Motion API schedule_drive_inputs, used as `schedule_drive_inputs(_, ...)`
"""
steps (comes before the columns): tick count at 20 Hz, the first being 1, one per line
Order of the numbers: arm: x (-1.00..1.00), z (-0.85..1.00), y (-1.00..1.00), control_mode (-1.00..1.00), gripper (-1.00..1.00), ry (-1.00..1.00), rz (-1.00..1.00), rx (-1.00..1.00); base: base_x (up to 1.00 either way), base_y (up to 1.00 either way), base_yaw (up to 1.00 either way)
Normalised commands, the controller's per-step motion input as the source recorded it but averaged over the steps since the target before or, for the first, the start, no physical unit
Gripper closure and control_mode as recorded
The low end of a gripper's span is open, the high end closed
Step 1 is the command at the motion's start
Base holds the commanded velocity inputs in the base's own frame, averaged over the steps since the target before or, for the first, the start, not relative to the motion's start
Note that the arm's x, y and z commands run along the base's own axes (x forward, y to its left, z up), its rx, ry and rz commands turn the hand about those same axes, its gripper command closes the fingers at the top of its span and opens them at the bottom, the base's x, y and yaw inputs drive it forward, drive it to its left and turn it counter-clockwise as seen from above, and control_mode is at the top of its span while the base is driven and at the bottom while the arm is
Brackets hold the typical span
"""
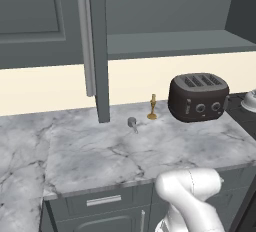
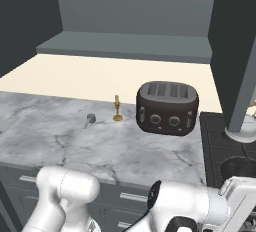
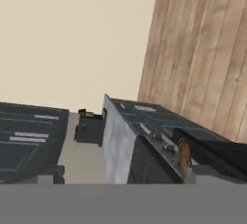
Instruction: Pick the pan from the cabinet and place it on the stove. Then turn on the stove burner for the pan.
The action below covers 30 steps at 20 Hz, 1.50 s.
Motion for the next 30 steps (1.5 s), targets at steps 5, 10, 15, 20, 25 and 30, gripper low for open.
schedule_drive_inputs(5,-0.26,0.07,0.24,-1.0,-1.0,-0.36,0.11,0.25,0.0,0.0,0.0)
schedule_drive_inputs(10,-0.16,0.0,0.11,-1.0,-1.0,-0.37,0.21,0.31,0.0,0.0,0.0)
schedule_drive_inputs(15,-0.08,0.0,0.05,-1.0,-1.0,-0.37,0.29,0.31,0.0,0.0,0.0)
schedule_drive_inputs(20,-0.29,-0.07,0.11,-1.0,-1.0,-0.29,0.15,0.33,0.0,0.0,0.0)
schedule_drive_inputs(25,-0.26,-0.06,0.14,-1.0,-1.0,-0.22,0.07,0.33,0.0,0.0,0.0)
schedule_drive_inputs(30,-0.01,-0.01,0.08,-1.0,-1.0,-0.05,0.01,0.28,0.0,0.0,0.0)
